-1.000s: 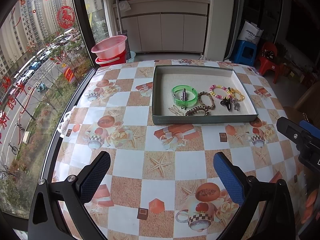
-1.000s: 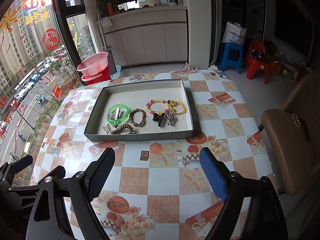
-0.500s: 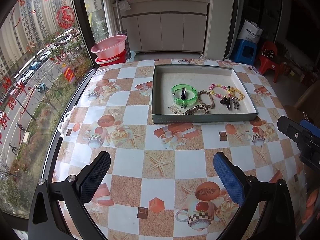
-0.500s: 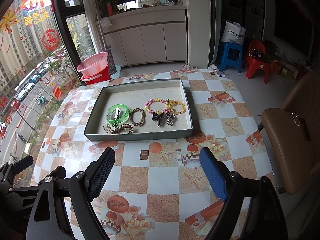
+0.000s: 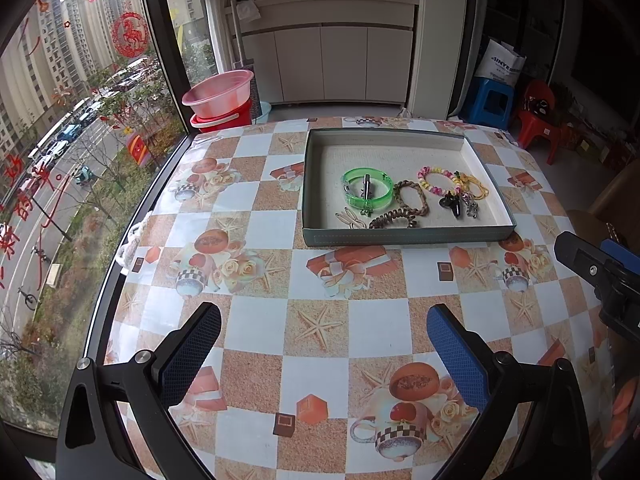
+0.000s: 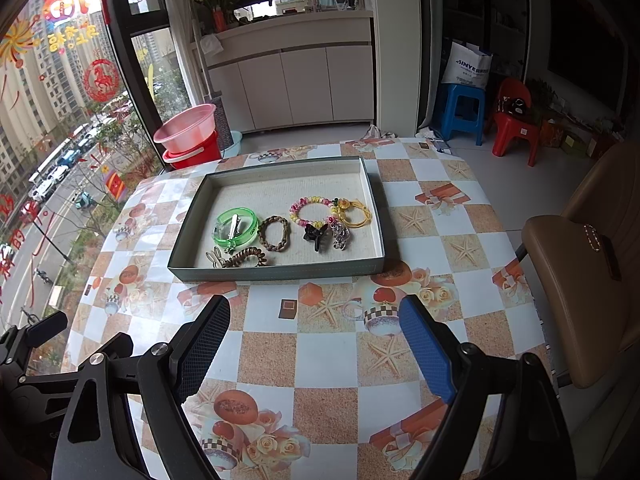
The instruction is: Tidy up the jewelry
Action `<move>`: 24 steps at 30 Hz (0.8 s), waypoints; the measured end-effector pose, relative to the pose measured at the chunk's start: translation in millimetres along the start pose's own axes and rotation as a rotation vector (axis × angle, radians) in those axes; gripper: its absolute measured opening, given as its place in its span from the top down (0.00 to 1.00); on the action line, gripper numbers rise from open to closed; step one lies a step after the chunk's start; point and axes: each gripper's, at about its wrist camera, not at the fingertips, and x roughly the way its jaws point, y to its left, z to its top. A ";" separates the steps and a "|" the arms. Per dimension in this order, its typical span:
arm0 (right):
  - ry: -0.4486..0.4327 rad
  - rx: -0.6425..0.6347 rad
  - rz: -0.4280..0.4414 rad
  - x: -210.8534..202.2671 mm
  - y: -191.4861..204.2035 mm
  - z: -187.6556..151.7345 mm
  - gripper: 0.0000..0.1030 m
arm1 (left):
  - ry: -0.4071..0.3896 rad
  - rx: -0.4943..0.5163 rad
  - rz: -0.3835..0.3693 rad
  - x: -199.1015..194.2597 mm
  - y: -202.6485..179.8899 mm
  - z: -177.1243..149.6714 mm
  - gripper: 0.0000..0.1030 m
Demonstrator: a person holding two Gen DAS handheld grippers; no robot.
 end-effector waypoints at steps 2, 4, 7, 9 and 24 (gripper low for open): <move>0.000 0.000 0.001 0.0 -0.1 0.0 0.14 | 0.000 0.001 0.000 0.0 0.0 0.0 0.00; 0.000 0.000 0.000 -0.1 -0.1 -0.1 0.14 | 0.001 0.001 0.000 0.0 0.0 0.2 0.00; 0.000 0.000 0.001 -0.1 -0.2 -0.2 0.14 | 0.003 0.001 0.004 -0.4 0.1 -1.5 0.00; 0.000 0.000 0.001 -0.2 -0.3 -0.2 0.14 | 0.005 -0.001 0.004 -0.8 -0.1 -3.0 0.00; 0.006 0.001 0.000 -0.3 -1.7 -3.6 0.14 | 0.012 -0.005 -0.007 -1.2 -0.7 -3.8 0.00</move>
